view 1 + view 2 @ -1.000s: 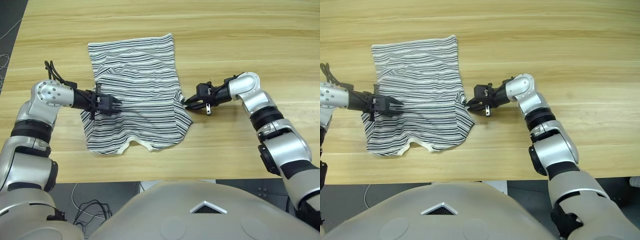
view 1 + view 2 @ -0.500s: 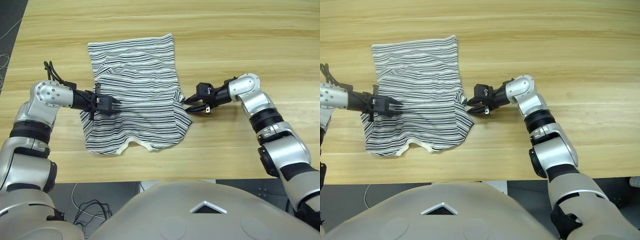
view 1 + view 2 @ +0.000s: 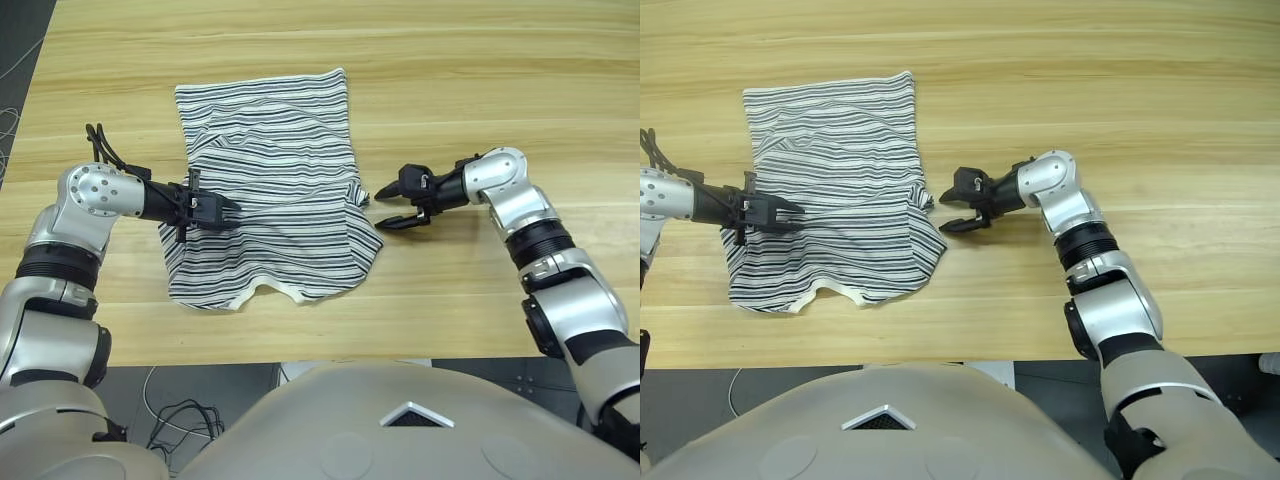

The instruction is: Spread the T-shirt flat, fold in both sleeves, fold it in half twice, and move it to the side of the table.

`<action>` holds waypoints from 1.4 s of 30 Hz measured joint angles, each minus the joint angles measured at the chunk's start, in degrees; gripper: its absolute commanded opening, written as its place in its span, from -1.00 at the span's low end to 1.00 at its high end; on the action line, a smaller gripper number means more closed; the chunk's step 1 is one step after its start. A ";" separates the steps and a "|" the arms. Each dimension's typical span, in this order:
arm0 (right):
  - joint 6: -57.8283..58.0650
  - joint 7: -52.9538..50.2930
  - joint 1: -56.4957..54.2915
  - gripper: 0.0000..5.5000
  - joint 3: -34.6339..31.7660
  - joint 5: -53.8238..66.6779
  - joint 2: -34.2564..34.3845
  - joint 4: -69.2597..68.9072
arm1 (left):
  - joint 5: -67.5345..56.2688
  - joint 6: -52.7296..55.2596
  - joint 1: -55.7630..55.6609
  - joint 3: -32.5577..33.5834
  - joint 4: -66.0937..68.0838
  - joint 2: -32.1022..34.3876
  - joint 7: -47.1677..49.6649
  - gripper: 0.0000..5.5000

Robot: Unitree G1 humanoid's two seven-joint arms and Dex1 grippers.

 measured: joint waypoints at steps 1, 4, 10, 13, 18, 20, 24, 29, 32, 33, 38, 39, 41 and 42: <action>-0.03 -0.45 -0.05 0.04 -0.15 0.02 0.68 0.49 | 0.00 0.01 0.04 0.00 -0.06 0.03 0.00 -0.47; -0.46 -1.47 -0.35 0.04 -0.73 0.07 1.91 2.02 | 0.00 0.04 0.17 0.00 -0.28 0.15 0.00 -0.47; -0.98 -2.84 -0.73 0.04 -1.03 0.07 5.32 4.37 | 0.00 0.12 0.30 0.00 -0.54 0.25 0.00 -0.47; -1.05 -3.43 -1.31 -0.07 -1.72 0.27 6.45 6.20 | 0.00 0.18 0.30 0.00 -0.56 0.25 0.00 -0.47; -1.14 -3.91 -1.93 -0.42 -2.51 0.38 7.14 7.96 | 0.00 0.38 0.31 0.00 -0.71 0.25 0.00 -0.47; -1.19 -4.08 -2.09 -0.58 -2.71 0.37 7.14 8.32 | 0.00 0.46 0.33 0.00 -0.81 0.27 0.00 -0.47; -1.51 -4.17 -2.14 -0.84 -2.95 0.31 7.11 8.67 | 0.01 0.57 0.37 0.00 -0.96 0.30 0.00 -0.47; -1.69 -4.18 -2.22 -0.95 -3.00 -0.03 7.04 8.68 | 0.01 0.99 0.42 0.00 -1.22 0.34 0.00 -0.47; -1.82 -4.11 -2.24 -0.95 -3.00 -0.09 6.82 8.65 | 0.01 1.20 0.48 0.00 -1.47 0.39 0.00 -0.47; -1.95 -3.97 -2.26 -0.95 -2.98 -0.16 6.48 8.55 | 0.01 1.34 0.53 0.00 -1.63 0.42 0.00 -0.47; -1.83 -0.63 -2.55 -0.95 -3.09 -0.95 -1.46 5.66 | 0.01 1.92 0.72 0.00 -2.28 0.62 0.00 -0.47; -1.18 0.88 -2.47 -0.95 -3.09 -1.11 -3.43 4.47 | 0.01 1.97 0.74 -0.01 -2.32 0.64 0.00 -0.47; 0.27 4.67 -1.85 -0.95 -3.11 -0.52 -6.44 0.51 | 0.01 2.06 0.80 0.00 -2.44 0.71 0.00 -0.47; 0.93 6.52 -1.30 -0.95 -3.13 0.05 -7.51 -2.09 | 0.01 2.12 0.83 -0.01 -2.52 0.75 0.00 -0.47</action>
